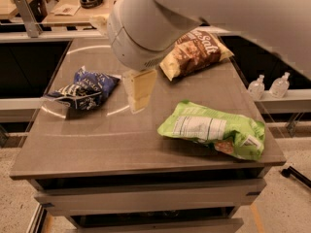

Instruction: Move blue chip bag near green rice chip bag

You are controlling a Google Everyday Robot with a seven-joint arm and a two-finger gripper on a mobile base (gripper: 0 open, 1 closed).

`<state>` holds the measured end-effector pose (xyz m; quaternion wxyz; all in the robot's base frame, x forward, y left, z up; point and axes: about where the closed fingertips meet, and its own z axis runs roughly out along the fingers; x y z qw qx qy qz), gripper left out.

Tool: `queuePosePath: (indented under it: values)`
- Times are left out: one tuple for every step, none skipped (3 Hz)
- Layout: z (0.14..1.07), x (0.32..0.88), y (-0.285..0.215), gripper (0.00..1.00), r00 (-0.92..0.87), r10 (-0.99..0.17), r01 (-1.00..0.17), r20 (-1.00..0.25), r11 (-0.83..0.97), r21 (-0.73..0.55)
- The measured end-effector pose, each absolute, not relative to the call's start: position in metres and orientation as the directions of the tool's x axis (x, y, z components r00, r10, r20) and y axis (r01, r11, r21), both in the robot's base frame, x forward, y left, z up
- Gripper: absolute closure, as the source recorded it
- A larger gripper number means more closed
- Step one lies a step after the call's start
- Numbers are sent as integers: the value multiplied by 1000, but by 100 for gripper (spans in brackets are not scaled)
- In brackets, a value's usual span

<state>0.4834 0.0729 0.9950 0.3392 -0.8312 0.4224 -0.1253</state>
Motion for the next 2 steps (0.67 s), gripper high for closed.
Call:
queuePosePath:
  values:
    - [1002,483,76,0,606,-788,-608,-106,-374,-700]
    - [1009,497,87,0,639,-753,-585,-157,-344,-734]
